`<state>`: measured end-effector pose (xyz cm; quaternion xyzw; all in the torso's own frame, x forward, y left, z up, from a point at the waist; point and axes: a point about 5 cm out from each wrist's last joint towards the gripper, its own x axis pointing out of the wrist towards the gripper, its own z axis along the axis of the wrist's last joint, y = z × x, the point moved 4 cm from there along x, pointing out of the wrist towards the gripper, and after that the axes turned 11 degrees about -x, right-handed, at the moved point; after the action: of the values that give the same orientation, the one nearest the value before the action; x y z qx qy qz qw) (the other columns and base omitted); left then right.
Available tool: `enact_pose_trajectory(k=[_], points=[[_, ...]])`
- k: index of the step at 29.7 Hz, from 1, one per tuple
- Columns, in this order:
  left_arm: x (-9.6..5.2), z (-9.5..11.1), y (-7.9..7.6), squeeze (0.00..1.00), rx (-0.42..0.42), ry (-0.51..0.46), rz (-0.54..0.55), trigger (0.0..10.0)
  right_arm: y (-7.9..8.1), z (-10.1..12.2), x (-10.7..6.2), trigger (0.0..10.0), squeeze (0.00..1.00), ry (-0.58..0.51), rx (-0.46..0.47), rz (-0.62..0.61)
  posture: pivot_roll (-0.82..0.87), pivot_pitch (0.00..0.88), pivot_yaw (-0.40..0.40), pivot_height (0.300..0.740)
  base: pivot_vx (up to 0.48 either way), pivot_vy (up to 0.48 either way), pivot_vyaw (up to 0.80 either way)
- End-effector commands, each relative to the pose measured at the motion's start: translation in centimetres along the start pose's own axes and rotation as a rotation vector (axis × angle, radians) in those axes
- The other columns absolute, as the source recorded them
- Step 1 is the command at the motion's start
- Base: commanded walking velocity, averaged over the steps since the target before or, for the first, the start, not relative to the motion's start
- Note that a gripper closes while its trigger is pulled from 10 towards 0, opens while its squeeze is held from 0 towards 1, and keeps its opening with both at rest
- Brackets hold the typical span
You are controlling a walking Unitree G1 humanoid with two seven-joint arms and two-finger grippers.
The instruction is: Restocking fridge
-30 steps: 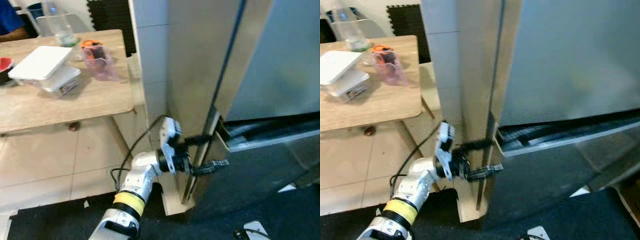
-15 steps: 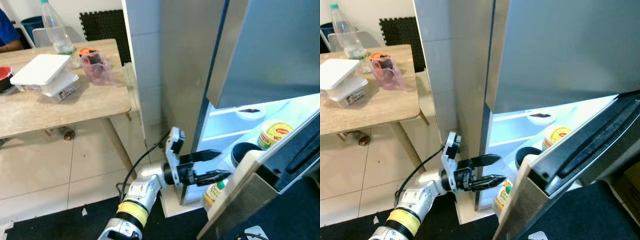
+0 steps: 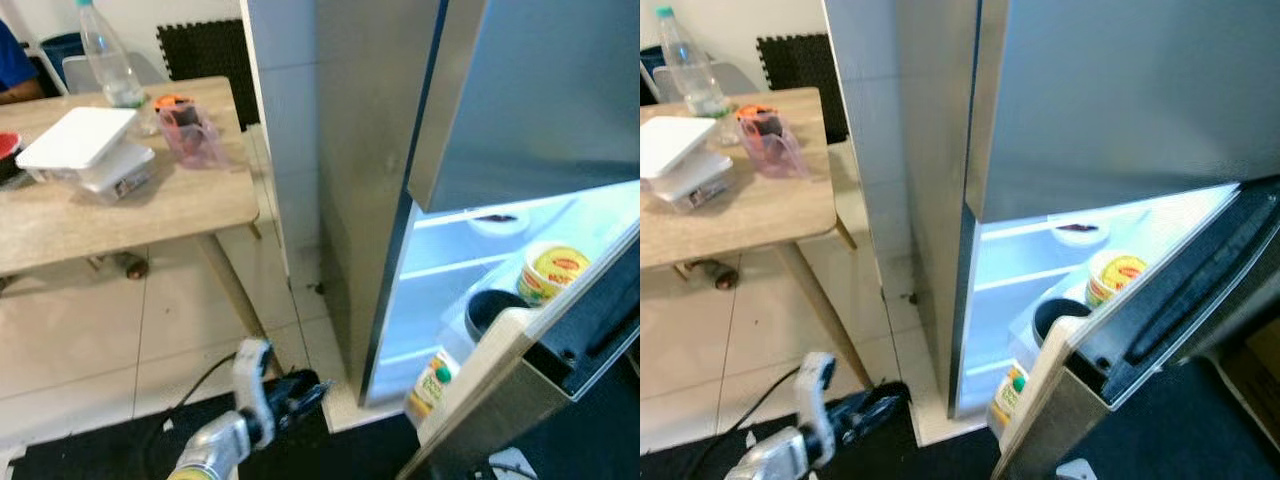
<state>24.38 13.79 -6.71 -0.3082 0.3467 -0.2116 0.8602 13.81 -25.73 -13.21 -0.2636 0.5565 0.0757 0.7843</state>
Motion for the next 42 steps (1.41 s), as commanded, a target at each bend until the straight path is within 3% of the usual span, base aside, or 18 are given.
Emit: enact_pose_trajectory(k=[1, 2, 4, 5, 7, 12, 26, 42], points=[[-1.1, -1.4, 1.8, 0.0, -0.019, 0.021, 0.12, 10.0, 0.3, -1.3, -0.1, 10.0, 0.0, 0.05, -0.013, 0.006, -0.05, 0.057, -0.009, 0.74, 0.0, 0.0, -0.77], [-1.1, -1.4, 1.8, 0.0, -0.019, 0.021, 0.12, 10.0, 0.3, -1.3, -0.1, 10.0, 0.0, 0.05, -0.013, 0.006, -0.05, 0.057, -0.009, 0.74, 0.0, 0.0, -0.77], [-2.7, -3.5, 3.8, 0.0, -0.068, 0.053, 0.25, 10.0, 0.3, -1.5, -0.1, 10.0, 0.0, 0.06, -0.011, 0.004, -0.05, 0.053, -0.008, 0.74, 0.0, 0.0, -0.77], [-2.7, -3.5, 3.8, 0.0, -0.068, 0.053, 0.25, 10.0, 0.3, -1.5, -0.1, 10.0, 0.0, 0.06, -0.011, 0.004, -0.05, 0.053, -0.008, 0.74, 0.0, 0.0, -0.77], [-4.4, -5.6, 5.4, 0.0, -0.117, 0.081, 0.356, 10.0, 0.3, -1.7, -0.1, 10.0, 0.0, 0.065, -0.009, 0.002, -0.05, 0.053, -0.009, 0.74, 0.0, 0.0, -0.77], [-5.5, -7.0, 6.2, 0.0, -0.141, 0.099, 0.427, 10.0, 0.3, -1.8, -0.2, 10.0, 0.0, 0.072, -0.011, 0.002, -0.05, 0.053, -0.012, 0.74, 0.0, 0.0, -0.77], [-5.0, -6.2, 6.3, 0.0, -0.121, 0.079, 0.471, 10.0, 0.3, -1.7, -0.1, 10.0, 0.0, 0.074, -0.01, 0.004, -0.04, 0.048, -0.008, 0.74, 0.0, 0.0, -0.77], [-5.1, -6.9, 6.3, 0.0, -0.135, 0.097, 0.476, 10.0, 0.2, -1.6, -0.1, 10.0, 0.0, 0.065, -0.001, -0.008, -0.04, 0.045, -0.003, 0.74, 0.0, 0.0, -0.67]])
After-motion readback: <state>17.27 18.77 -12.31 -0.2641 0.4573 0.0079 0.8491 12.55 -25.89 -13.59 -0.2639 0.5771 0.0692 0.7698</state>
